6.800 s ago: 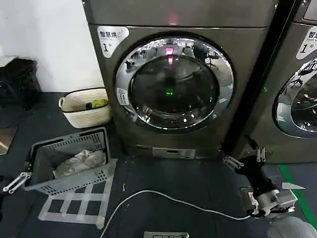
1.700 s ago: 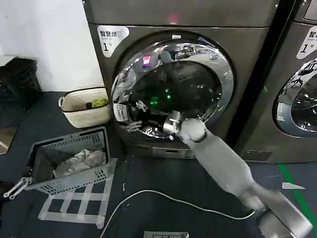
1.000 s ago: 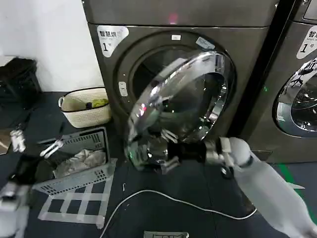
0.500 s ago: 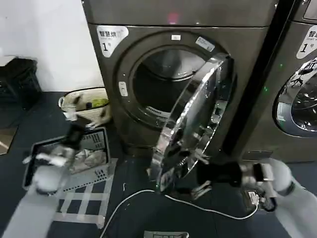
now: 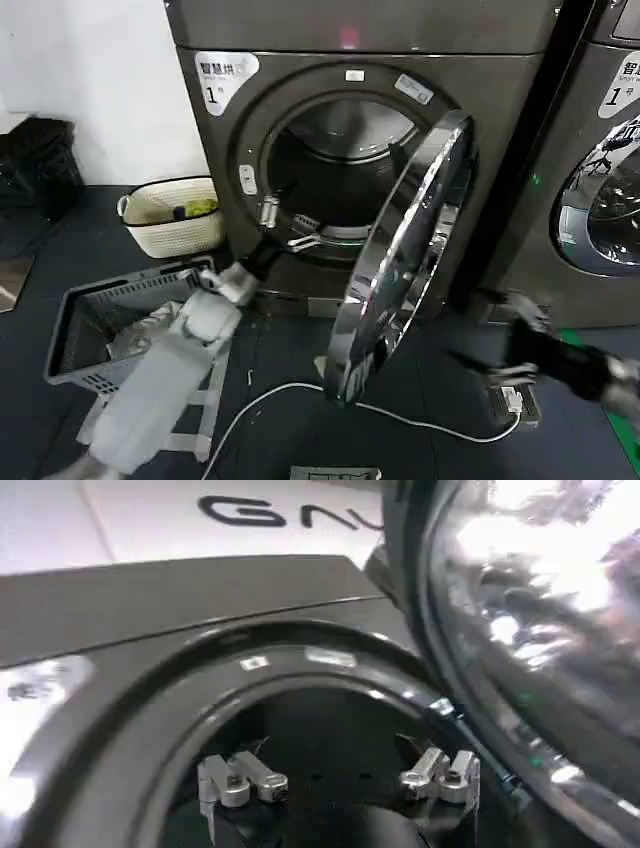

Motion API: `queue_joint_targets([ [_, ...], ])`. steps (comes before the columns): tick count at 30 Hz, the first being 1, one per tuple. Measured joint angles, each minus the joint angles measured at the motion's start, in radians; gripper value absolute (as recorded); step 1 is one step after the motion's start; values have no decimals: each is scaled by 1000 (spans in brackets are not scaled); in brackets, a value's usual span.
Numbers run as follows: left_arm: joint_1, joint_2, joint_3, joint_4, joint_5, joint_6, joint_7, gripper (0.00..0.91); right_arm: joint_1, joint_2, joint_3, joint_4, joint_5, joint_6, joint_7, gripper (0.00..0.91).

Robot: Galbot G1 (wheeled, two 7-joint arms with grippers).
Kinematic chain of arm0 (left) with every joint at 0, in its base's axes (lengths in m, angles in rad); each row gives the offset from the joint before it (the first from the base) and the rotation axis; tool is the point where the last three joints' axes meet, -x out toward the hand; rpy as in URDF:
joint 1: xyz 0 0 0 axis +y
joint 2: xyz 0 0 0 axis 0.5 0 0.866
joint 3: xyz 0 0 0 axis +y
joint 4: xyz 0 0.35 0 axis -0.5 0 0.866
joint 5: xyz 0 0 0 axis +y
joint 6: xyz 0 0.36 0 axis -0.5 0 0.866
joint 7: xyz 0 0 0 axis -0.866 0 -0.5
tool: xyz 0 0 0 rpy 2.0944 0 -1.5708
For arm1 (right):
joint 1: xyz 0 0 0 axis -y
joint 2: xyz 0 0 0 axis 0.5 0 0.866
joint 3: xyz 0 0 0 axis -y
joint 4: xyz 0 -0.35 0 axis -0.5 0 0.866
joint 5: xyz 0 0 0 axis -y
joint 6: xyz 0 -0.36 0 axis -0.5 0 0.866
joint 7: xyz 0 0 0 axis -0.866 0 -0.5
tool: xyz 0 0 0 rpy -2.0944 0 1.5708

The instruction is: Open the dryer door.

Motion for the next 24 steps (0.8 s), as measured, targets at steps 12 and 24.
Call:
queue_joint_targets([
  [12, -125, -71, 159, 112, -41, -52, 28, 907, -144, 350, 546, -60, -336, -10, 422, 907],
  [24, -266, -170, 326, 209, -120, -64, 27, 907, -136, 506, 877, -129, -433, -209, 824, 907],
])
